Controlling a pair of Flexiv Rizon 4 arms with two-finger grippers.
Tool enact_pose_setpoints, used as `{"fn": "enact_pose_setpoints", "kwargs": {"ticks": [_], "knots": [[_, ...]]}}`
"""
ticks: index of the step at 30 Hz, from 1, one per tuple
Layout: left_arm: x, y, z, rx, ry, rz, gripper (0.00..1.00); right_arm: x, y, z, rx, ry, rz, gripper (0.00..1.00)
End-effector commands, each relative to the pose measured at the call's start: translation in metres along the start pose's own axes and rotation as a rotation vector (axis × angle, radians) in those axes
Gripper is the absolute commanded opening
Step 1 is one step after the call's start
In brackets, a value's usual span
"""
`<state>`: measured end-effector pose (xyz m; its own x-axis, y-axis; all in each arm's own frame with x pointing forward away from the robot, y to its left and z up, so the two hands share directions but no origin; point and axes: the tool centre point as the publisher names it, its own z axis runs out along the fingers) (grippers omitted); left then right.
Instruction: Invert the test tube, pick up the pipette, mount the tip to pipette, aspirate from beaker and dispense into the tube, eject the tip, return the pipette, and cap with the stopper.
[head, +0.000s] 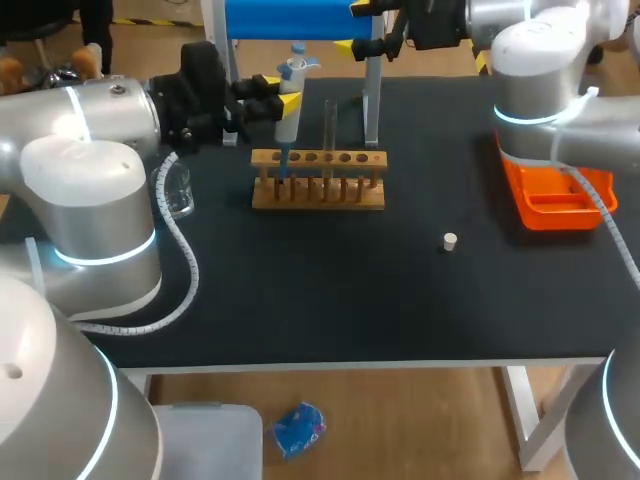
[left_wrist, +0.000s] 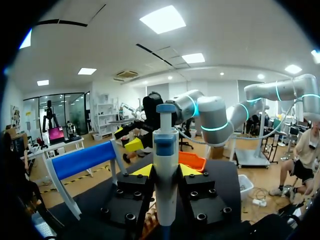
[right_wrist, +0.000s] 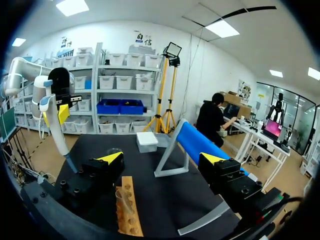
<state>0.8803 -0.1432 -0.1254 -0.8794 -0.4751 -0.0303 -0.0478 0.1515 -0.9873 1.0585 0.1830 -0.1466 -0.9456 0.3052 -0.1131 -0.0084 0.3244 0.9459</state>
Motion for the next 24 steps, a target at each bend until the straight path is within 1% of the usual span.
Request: {"fn": "enact_pose_setpoints", "kwargs": {"ticks": [1,7,11,12,15,16,20,24], "knots": [[-0.001,0.0,-0.001,0.002,0.002,0.0,0.0,0.001,0.0,-0.001,0.002,0.0,0.0,1.0],[-0.001,0.0,-0.001,0.002,0.002,0.0,0.0,0.001,0.0,-0.001,0.002,0.0,0.0,1.0],[-0.035,0.0,-0.015,-0.029,-0.116,-0.003,0.0,0.001,0.0,-0.001,0.002,0.0,0.0,1.0],[-0.046,0.001,-0.02,-0.043,-0.157,-0.005,0.0,0.001,0.0,-0.001,0.002,0.0,0.0,1.0],[-0.076,0.001,-0.034,-0.063,-0.24,-0.011,0.0,0.001,0.0,-0.001,0.002,0.0,0.0,1.0],[-0.085,0.0,-0.037,-0.061,-0.256,-0.005,0.0,0.001,0.0,-0.001,0.002,0.0,0.0,1.0],[-0.12,-0.001,-0.042,-0.1,-0.326,-0.021,0.0,0.001,0.0,-0.001,0.002,0.0,0.0,1.0],[-0.153,-0.004,-0.039,-0.127,-0.371,-0.065,0.0,0.001,0.0,-0.001,0.002,0.0,0.0,1.0]]}}
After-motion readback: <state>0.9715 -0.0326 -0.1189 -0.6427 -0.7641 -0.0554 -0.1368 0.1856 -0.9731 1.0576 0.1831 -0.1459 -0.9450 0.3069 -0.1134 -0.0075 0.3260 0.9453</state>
